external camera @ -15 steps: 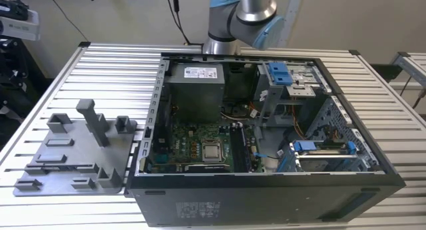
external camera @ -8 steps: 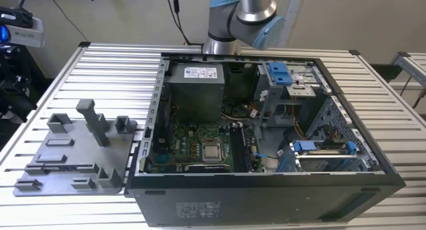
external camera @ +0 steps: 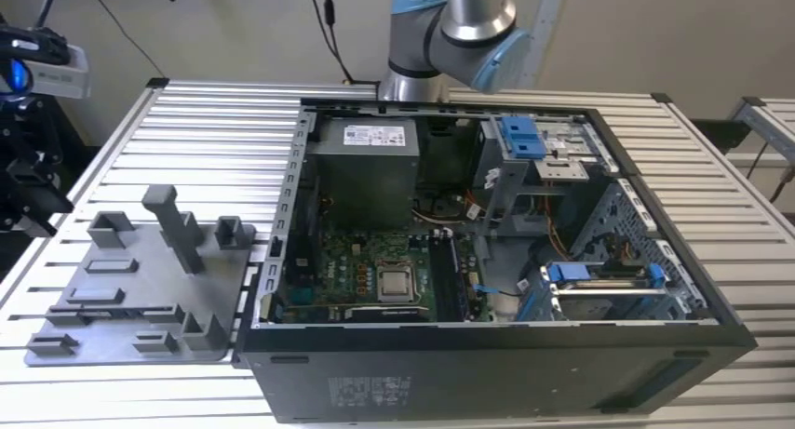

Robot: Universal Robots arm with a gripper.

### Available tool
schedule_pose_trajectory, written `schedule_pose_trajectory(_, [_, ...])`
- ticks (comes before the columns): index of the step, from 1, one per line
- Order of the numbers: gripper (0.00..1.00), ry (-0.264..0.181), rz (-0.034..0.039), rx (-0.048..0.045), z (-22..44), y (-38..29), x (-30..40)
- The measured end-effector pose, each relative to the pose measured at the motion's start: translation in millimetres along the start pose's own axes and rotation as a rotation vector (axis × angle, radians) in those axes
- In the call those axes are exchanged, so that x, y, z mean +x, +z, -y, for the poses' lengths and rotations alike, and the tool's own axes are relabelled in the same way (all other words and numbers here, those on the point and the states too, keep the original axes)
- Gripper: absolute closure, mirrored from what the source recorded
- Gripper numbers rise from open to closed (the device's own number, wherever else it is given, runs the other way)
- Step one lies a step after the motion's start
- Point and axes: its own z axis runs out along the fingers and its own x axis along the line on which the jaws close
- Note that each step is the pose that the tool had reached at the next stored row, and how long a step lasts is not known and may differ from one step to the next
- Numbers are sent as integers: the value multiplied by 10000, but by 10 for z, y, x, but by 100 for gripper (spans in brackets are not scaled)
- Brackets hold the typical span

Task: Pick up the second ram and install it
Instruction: 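Pick up the second ram and move it above second insertion slot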

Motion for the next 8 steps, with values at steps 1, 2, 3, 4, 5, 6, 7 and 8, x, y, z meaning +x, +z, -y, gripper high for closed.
schedule_pose_trajectory(1, [64,-18,-10,-1,0,14,1])
schedule_pose_trajectory(2, [64,-37,-20,-4,0,28,3])
schedule_pose_trajectory(3, [64,-58,-27,-6,0,43,4])
schedule_pose_trajectory(4, [64,-78,-33,-7,-1,58,5])
schedule_pose_trajectory(5, [64,-94,-37,-8,-1,71,6])
schedule_pose_trajectory(6, [64,-114,-41,-10,-1,85,7])
schedule_pose_trajectory(7, [64,-131,-44,-11,-1,98,9])
schedule_pose_trajectory(8, [64,-148,-47,-12,-1,111,10])
